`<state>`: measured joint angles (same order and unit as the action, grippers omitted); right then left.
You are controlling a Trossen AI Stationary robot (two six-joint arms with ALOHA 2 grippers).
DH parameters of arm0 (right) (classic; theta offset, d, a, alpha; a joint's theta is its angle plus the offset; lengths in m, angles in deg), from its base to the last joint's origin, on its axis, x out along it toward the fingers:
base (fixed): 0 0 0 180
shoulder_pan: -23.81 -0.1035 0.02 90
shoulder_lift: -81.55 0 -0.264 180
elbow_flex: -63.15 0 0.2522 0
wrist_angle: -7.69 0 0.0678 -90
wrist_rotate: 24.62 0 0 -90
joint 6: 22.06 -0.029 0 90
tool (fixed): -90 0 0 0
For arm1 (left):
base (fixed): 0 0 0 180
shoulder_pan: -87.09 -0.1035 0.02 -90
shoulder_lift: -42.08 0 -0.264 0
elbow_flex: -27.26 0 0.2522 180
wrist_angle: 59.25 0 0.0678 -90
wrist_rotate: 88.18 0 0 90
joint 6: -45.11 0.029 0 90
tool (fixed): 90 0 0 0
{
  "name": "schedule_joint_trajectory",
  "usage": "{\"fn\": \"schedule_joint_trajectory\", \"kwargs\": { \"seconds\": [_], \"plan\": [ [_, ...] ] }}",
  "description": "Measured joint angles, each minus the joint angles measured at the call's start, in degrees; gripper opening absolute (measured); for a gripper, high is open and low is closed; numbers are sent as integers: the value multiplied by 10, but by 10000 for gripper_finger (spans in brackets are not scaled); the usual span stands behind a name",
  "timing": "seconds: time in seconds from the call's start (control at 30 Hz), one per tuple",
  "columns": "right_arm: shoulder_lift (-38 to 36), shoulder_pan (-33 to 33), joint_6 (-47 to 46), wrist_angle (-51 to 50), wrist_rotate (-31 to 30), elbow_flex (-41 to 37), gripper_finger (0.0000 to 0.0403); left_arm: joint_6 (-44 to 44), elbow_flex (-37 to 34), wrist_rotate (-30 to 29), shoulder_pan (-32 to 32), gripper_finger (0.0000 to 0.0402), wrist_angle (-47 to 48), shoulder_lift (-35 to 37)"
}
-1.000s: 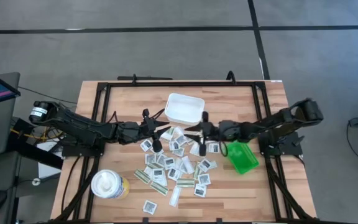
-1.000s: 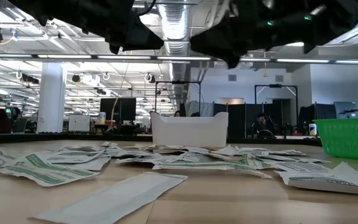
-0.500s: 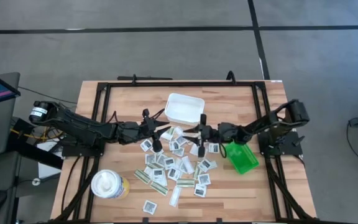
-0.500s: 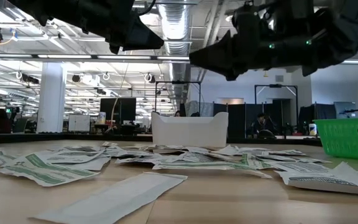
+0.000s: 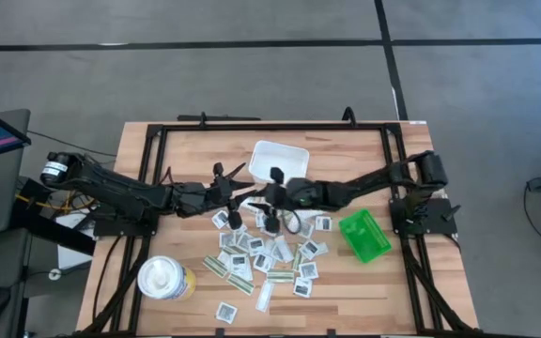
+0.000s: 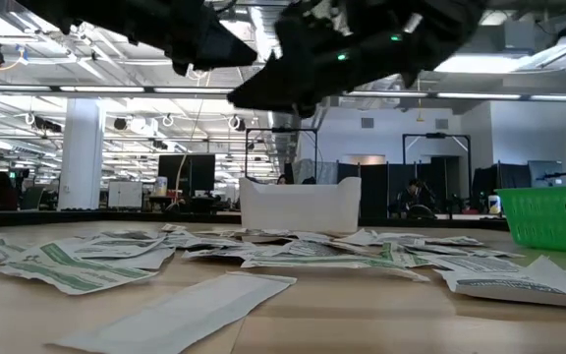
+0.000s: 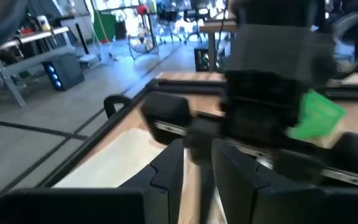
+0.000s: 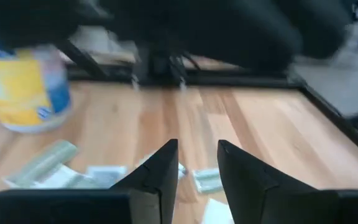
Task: Pick & Place First Aid Supplies
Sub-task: Put the bandage pack into the green bin
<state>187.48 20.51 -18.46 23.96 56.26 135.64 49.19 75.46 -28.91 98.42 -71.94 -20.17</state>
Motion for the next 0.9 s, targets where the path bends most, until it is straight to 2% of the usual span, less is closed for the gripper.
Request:
{"fn": "schedule_joint_trajectory", "kwargs": {
  "seconds": [0.2,0.37,0.67,0.9],
  "plan": [
    [22,26,-1,-3,-2,51,107,-6,0,1,9,85,95,50],
    [28,41,-11,-36,-16,50,107,-69,-20,26,9,85,125,52],
    [-11,12,-37,-307,-16,49,107,-79,-37,36,-7,85,94,-28],
    [-19,-10,-153,-522,-17,47,107,-92,-37,41,-8,85,76,-35]
  ]
}}
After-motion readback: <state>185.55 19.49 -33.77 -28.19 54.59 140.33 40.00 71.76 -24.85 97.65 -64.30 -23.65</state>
